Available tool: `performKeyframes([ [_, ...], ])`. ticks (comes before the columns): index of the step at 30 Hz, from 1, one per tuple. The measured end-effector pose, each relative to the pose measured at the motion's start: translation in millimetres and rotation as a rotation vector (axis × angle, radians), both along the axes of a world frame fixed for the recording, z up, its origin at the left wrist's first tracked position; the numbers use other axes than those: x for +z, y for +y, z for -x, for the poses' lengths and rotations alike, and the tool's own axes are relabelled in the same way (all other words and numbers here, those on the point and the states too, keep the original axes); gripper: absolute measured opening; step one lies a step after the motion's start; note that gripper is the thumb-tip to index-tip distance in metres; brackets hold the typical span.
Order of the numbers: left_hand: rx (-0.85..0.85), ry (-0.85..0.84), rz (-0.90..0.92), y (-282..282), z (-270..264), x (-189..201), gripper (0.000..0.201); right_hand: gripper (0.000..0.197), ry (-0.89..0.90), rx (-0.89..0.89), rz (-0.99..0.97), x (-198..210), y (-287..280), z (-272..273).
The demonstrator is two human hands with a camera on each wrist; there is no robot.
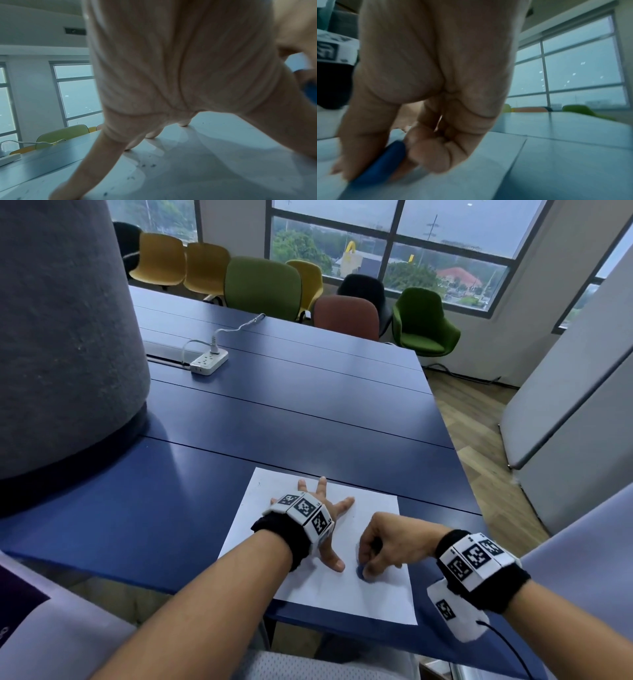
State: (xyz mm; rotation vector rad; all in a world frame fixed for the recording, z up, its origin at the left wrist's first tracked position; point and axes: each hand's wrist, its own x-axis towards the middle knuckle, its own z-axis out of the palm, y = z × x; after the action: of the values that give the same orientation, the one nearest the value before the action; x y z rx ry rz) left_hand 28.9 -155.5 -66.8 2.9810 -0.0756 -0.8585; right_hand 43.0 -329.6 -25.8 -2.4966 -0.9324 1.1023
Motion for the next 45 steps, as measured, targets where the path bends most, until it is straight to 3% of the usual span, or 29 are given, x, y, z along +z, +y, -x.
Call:
performKeyframes([
  [3, -0.005, -0.011, 0.007, -0.3, 0.0, -0.2, 0.138, 0.015, -0.129, -0.144, -0.115, -5.0, -5.3, -9.5],
  [7, 0.005, 0.005, 0.001, 0.1, -0.9, -1.0, 0.139, 0.006, 0.026, 0.006, 0.009, -1.1, -8.3, 0.0],
  [11, 0.000, 0.001, -0.003, -0.5, -2.2, -2.0, 0.139, 0.014, -0.115, -0.169, -0.133, -5.6, -17.5, -11.1],
  [15, 0.007, 0.013, -0.001, -0.3, -1.6, -1.8, 0.140, 0.009, 0.011, -0.063, -0.048, -5.5, -20.6, -3.2],
  [20, 0.006, 0.016, 0.003, -1.7, -0.9, 0.7, 0.139, 0.011, -0.138, -0.165, -0.136, -5.2, -22.1, -16.4],
  [25, 0.015, 0.019, -0.006, -1.1, -2.0, -1.0, 0.139, 0.011, 0.038, -0.021, 0.023, -4.3, -23.1, -9.9],
  [34, -0.036, -0.018, -0.024, -9.2, -2.6, 1.7, 0.141, 0.012, -0.324, -0.261, -0.188, -12.7, -13.7, -59.0],
  [36, -0.034, -0.021, -0.009, -8.0, -3.1, 1.0, 0.141, 0.010, -0.283, -0.263, -0.219, -13.4, -14.7, -58.3],
  [39, -0.040, -0.021, -0.012, -6.6, -2.1, 2.1, 0.142, 0.011, -0.109, -0.122, -0.134, -9.9, -10.7, -49.4],
  [45, -0.076, -0.049, -0.006, -6.0, -0.1, 5.2, 0.138, 0.013, -0.289, -0.260, -0.214, -14.6, -1.6, -61.3],
])
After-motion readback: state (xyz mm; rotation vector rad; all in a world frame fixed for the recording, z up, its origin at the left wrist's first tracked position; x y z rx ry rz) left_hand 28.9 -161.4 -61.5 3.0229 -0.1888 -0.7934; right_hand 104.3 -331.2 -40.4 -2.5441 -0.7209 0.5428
